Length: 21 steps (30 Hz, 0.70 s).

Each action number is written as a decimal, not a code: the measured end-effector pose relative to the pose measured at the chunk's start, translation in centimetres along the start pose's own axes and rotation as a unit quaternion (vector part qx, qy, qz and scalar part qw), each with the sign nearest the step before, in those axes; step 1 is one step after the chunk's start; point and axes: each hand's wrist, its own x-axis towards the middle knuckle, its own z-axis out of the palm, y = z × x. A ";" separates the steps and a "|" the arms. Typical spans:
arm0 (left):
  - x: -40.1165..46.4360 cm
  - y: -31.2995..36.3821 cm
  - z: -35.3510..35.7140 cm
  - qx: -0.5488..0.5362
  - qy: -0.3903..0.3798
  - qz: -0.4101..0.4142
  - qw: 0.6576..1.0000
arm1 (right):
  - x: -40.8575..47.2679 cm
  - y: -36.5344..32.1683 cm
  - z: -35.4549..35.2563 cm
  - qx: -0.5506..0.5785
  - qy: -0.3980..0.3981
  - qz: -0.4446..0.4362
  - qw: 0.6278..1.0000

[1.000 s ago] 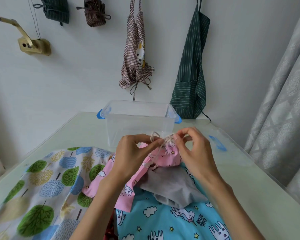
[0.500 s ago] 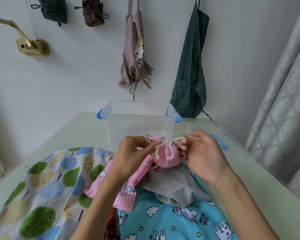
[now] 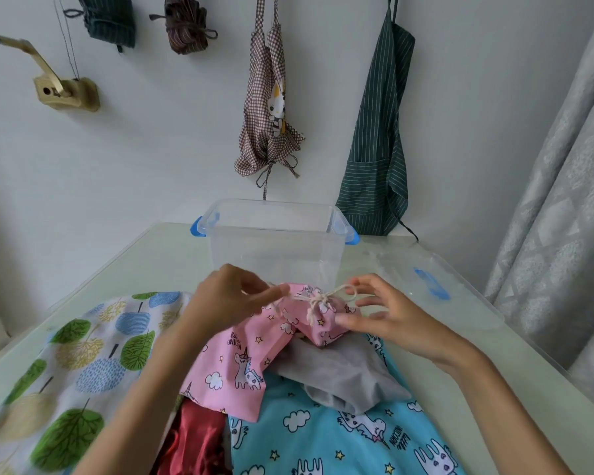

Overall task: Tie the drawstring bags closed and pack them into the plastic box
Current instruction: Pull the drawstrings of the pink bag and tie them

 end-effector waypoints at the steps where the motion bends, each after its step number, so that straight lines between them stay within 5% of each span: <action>1: 0.3 0.0 -0.7 0.013 -0.012 0.019 1.000 | 0.1 0.2 0.1 -0.013 -0.020 0.003 1.000; 7: 2.3 1.2 -0.9 0.161 -0.239 0.097 0.952 | 1.7 -0.4 1.4 -0.011 -0.097 0.018 0.995; 12: 4.3 2.2 -0.1 0.202 -0.163 0.156 0.953 | 3.5 -2.3 0.3 0.185 -0.050 0.104 0.976; 16: 6.9 5.0 -3.6 -0.061 -0.119 0.059 0.989 | 6.0 -5.1 -3.7 0.403 -0.028 0.081 0.911; 21: 9.7 9.1 -7.6 -0.260 -0.085 -0.027 0.962 | 8.5 -9.8 -7.3 0.473 -0.035 -0.017 0.880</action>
